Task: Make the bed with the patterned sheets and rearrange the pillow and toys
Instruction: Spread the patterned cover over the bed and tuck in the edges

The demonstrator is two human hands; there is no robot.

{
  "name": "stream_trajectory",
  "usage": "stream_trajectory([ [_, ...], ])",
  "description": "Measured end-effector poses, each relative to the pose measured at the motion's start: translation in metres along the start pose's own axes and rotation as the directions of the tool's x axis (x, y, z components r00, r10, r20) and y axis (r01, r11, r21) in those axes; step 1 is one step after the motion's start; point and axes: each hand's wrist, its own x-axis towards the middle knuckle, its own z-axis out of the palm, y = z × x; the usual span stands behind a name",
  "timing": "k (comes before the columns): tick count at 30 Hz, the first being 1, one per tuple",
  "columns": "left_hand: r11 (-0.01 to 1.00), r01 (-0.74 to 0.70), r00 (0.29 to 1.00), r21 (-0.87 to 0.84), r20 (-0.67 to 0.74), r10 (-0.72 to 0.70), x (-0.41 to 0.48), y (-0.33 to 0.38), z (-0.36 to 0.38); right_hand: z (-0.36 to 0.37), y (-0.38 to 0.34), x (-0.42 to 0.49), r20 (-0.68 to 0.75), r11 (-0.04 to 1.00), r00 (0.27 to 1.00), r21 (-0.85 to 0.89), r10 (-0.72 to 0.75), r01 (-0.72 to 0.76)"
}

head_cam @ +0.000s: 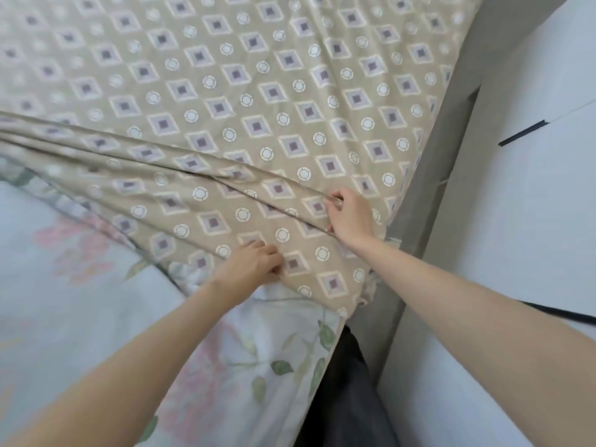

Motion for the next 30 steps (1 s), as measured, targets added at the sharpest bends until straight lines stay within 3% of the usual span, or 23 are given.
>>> stream_trajectory([
  [4, 0.990, 0.107, 0.985, -0.088, 0.148, -0.093, 0.006, 0.006, -0.009, 0.006, -0.002, 0.000, -0.033, 0.999, 0.999, 0.022, 0.042, -0.041],
  [9, 0.983, 0.151, 0.969, -0.106, 0.212, -0.126, -0.001, 0.007, -0.016, 0.010, -0.006, 0.004, -0.069, 0.988, 0.989, 0.089, 0.134, -0.128],
  [18, 0.993, 0.092, 0.974, -0.079, 0.213, -0.073, -0.013, 0.012, -0.022, 0.007, -0.016, 0.024, -0.133, 0.969, 0.965, 0.124, 0.228, -0.212],
  [24, 0.999, 0.034, 0.978, -0.019, 0.207, -0.030, -0.017, 0.015, -0.022, 0.007, -0.015, 0.024, -0.129, 0.974, 0.970, 0.117, 0.207, -0.193],
  [30, 0.982, 0.056, 0.990, 0.178, 0.120, -0.078, -0.013, 0.026, 0.002, -0.012, 0.003, 0.015, -0.078, 0.986, 0.995, -0.150, 0.061, -0.073],
])
